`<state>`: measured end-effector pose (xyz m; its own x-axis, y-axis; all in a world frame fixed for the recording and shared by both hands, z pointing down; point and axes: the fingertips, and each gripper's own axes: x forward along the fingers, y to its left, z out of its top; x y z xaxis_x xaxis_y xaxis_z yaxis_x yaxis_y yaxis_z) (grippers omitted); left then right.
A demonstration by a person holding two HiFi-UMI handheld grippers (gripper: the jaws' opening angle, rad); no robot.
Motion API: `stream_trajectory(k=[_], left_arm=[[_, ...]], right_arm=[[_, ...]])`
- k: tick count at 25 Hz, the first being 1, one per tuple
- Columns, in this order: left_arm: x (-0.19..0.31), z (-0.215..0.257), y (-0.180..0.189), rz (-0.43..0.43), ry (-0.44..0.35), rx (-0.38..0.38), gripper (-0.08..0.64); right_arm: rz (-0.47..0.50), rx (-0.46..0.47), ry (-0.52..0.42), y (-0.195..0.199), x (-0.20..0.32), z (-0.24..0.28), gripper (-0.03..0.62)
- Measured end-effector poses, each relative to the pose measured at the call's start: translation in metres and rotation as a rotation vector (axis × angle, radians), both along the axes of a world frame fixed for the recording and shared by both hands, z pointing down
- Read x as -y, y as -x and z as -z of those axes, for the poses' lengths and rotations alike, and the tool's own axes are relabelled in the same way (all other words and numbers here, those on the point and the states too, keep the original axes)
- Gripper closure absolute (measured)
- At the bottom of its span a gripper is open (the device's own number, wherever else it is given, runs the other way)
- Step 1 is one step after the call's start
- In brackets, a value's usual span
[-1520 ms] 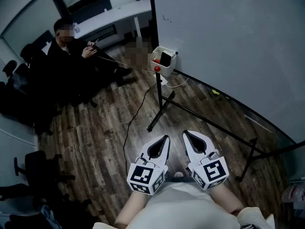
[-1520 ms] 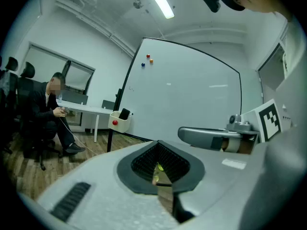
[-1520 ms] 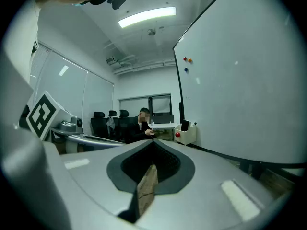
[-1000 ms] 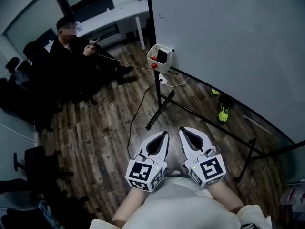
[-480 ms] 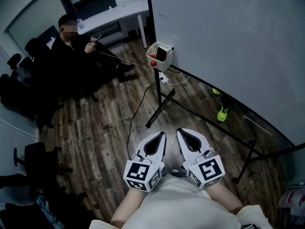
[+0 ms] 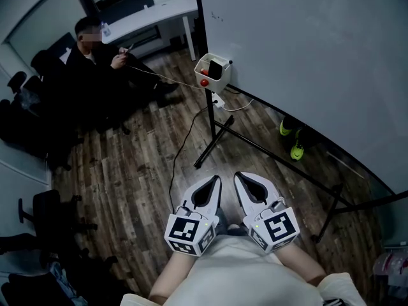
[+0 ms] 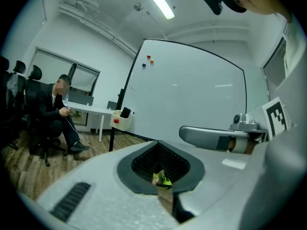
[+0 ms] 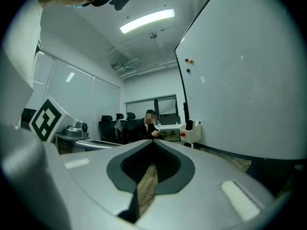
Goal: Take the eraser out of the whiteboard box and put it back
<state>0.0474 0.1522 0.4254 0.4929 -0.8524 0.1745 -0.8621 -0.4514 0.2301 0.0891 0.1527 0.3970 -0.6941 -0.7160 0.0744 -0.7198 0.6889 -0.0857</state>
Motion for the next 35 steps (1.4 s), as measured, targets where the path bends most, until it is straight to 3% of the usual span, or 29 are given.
stream_trajectory(k=[35], left_arm=[[0.129,0.014,0.029,-0.037,-0.010,-0.022,0.555]], right_arm=[[-0.062,-0.002,0.007,0.020,0.126,0.008,0.591]])
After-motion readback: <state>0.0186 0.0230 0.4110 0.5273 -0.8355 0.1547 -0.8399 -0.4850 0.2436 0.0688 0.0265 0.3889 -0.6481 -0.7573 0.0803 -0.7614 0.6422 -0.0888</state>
